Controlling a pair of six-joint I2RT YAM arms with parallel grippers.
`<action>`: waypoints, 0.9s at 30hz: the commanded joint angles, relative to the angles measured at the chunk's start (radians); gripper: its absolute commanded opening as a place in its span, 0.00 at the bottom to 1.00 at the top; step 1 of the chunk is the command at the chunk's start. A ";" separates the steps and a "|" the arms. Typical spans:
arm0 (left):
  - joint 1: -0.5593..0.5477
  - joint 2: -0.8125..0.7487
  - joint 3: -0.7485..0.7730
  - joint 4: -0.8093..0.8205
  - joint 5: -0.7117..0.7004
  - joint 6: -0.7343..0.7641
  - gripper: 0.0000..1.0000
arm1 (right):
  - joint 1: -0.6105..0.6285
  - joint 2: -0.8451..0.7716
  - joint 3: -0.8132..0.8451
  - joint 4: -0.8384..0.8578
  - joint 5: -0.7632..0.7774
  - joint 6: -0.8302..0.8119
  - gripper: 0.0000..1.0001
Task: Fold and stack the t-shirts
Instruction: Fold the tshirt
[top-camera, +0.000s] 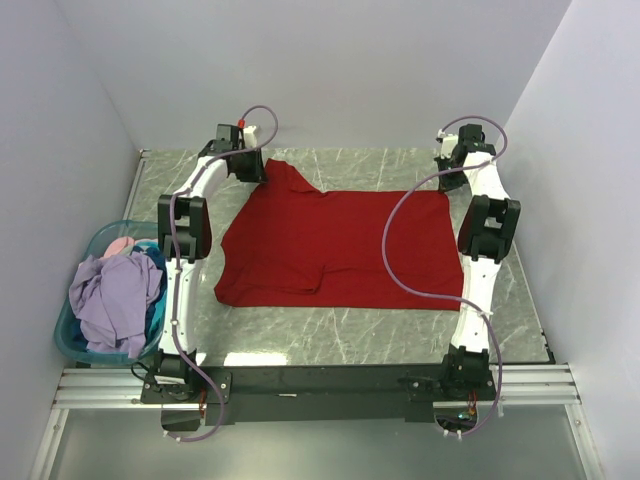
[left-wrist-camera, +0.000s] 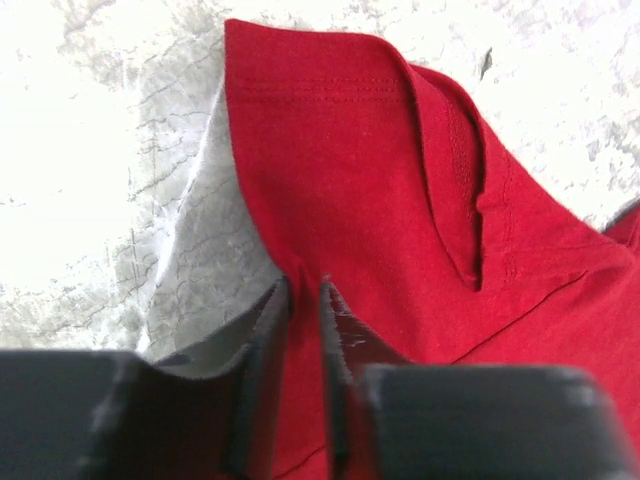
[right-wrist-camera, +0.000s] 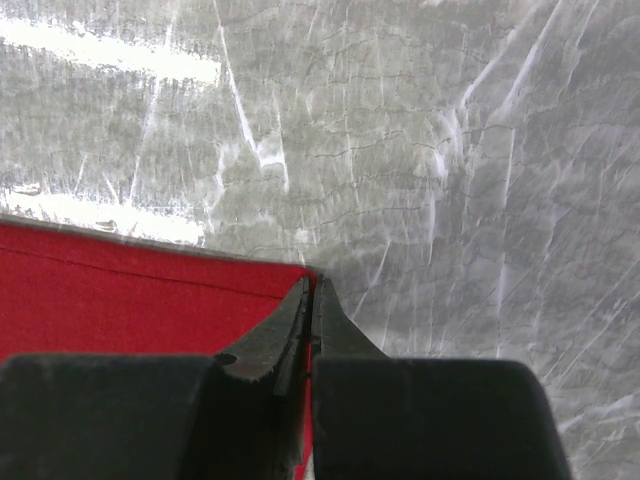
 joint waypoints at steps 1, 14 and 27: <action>-0.001 -0.015 0.008 0.043 -0.016 -0.006 0.18 | -0.004 -0.062 -0.060 0.030 0.001 -0.003 0.00; 0.047 -0.193 -0.115 0.171 0.045 0.011 0.00 | -0.016 -0.191 -0.126 0.099 -0.058 0.025 0.00; 0.056 -0.262 -0.176 0.196 0.099 0.017 0.00 | -0.036 -0.241 -0.140 0.078 -0.081 0.008 0.00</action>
